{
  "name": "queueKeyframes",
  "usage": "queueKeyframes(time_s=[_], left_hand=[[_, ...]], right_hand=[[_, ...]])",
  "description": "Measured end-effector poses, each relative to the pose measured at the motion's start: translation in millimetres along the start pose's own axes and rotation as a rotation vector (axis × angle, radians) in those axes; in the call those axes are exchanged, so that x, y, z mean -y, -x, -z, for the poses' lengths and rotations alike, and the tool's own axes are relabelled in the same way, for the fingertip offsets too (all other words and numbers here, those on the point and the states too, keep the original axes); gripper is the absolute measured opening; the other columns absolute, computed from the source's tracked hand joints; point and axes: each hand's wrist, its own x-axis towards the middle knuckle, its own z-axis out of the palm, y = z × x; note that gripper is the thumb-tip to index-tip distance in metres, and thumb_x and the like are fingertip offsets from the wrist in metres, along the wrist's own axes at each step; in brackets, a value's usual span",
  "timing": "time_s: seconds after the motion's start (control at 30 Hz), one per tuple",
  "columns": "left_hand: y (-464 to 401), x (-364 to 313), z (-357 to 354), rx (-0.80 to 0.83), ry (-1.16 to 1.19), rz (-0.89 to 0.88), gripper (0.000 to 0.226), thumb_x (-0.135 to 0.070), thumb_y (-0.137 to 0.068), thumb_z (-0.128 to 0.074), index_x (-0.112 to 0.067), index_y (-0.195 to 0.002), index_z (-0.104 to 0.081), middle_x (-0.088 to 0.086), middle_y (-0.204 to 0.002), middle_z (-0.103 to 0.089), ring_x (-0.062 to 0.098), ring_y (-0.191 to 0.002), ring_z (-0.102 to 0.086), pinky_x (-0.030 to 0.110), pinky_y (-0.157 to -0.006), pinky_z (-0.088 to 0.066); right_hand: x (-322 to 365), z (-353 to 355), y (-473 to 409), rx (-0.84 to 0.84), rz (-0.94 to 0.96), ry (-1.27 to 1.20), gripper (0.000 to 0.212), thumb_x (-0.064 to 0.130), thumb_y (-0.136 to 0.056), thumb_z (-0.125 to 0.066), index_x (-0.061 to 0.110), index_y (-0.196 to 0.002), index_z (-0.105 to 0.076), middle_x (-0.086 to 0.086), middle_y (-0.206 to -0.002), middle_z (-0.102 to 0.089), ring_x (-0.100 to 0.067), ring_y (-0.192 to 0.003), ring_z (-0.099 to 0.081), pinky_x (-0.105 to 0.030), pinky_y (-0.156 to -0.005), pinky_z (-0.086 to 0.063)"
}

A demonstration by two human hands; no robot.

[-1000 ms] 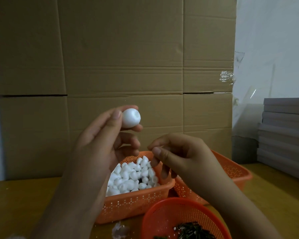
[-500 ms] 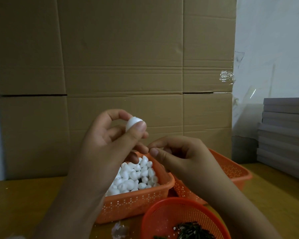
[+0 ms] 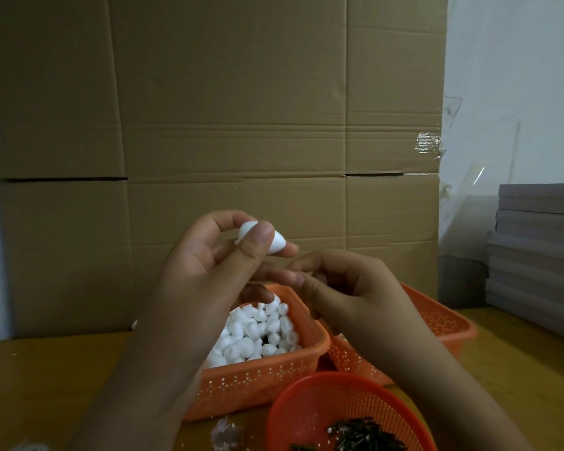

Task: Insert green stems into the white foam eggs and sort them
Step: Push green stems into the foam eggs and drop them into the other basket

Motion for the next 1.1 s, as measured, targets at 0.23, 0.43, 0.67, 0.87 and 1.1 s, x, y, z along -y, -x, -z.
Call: queueKeyframes(time_s=[0.23,0.43,0.67,0.87,1.1], left_hand=[[-4,3,7,-0.077,0.100,0.015,0.019,-0.039,-0.079,-0.062,-0.028,-0.090,-0.074,-0.002,-0.093,-0.074,0.006,-0.071,-0.065,0.018,-0.051,-0.049],[-5,6,8,0.057,0.206,0.048,0.030,-0.018,-0.079,-0.059,-0.020,-0.107,-0.070,0.003,-0.112,-0.073,0.014,-0.093,-0.072,0.020,-0.063,-0.055],[-6,7,11,0.077,0.210,0.026,0.029,-0.018,-0.082,-0.063,-0.026,-0.108,-0.074,0.002,-0.116,-0.072,0.015,-0.101,-0.070,0.019,-0.069,-0.055],[-3,9,3,0.060,0.176,0.102,0.031,-0.031,-0.080,-0.058,-0.030,-0.108,-0.072,0.004,-0.106,-0.074,0.012,-0.082,-0.071,0.021,-0.066,-0.056],[-1,10,-1,-0.017,0.051,0.073,0.032,-0.041,-0.083,-0.051,-0.032,-0.103,-0.074,0.001,-0.098,-0.076,0.015,-0.083,-0.073,0.018,-0.063,-0.053]], right_hand=[[3,0,0,-0.068,0.040,-0.065,0.008,0.025,-0.085,-0.066,0.029,-0.085,-0.073,-0.015,-0.058,-0.052,-0.002,-0.048,-0.047,-0.013,-0.050,-0.040],[4,-2,1,-0.142,0.062,-0.119,0.017,0.039,-0.074,-0.060,0.033,-0.083,-0.073,0.005,-0.051,-0.049,-0.002,-0.049,-0.044,-0.017,-0.050,-0.039],[5,-3,1,-0.153,0.084,-0.138,0.018,0.037,-0.076,-0.059,0.032,-0.085,-0.073,0.007,-0.050,-0.052,0.001,-0.047,-0.047,-0.012,-0.050,-0.039],[8,-9,4,-0.179,0.202,-0.174,0.017,0.017,-0.090,-0.059,0.025,-0.095,-0.073,0.018,-0.053,-0.056,0.003,-0.051,-0.050,-0.009,-0.052,-0.038],[9,-14,6,-0.192,0.222,-0.133,0.026,0.008,-0.090,-0.062,0.031,-0.093,-0.074,0.007,-0.074,-0.072,0.001,-0.054,-0.055,-0.012,-0.053,-0.042]])
